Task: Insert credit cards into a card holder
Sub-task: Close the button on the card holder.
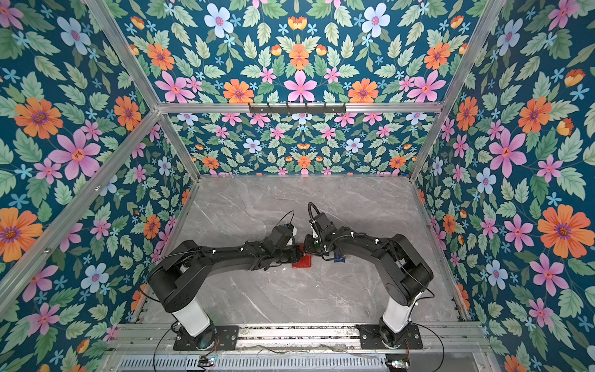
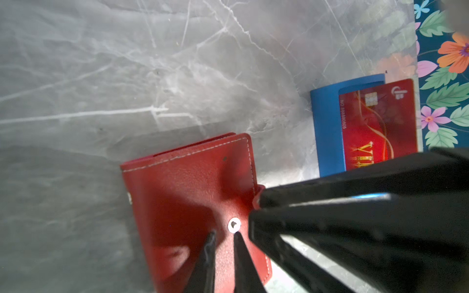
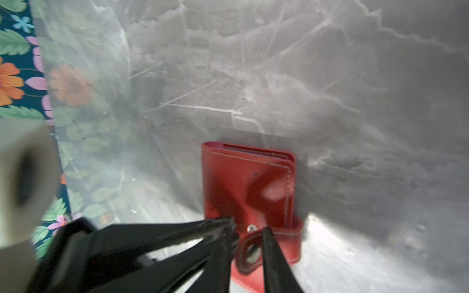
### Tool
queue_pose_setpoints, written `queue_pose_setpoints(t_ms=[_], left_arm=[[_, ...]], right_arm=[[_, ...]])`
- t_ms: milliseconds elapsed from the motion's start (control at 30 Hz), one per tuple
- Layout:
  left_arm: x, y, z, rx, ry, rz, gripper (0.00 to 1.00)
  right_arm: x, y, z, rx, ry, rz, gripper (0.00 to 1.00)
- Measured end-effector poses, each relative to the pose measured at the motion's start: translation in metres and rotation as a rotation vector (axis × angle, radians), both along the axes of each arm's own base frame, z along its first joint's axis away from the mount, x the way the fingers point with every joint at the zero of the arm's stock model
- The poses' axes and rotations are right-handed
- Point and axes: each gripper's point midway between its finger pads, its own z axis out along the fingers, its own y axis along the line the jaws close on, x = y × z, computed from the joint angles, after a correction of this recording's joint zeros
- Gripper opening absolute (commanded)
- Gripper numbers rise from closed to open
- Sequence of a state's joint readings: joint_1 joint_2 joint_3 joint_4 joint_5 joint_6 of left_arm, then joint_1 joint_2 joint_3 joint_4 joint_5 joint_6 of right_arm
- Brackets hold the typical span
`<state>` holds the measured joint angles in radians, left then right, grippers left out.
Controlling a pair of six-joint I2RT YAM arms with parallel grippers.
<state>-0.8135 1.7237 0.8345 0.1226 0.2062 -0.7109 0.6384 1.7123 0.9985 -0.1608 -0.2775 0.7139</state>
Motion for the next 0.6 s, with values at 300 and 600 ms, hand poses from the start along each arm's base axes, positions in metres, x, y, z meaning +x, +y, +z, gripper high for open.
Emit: queue_pose_setpoints(t_ms=[300,600], left_arm=[[0.0,0.001,-0.001,-0.001,0.0,0.005,0.17],[0.0,0.0,0.0,-0.001,-0.001,0.003,0.17]], right_arm=[[-0.002,-0.001,0.04,0.049,-0.071,0.007,0.43],[-0.002,-0.033,0.03,-0.086,-0.08,-0.079,0.29]])
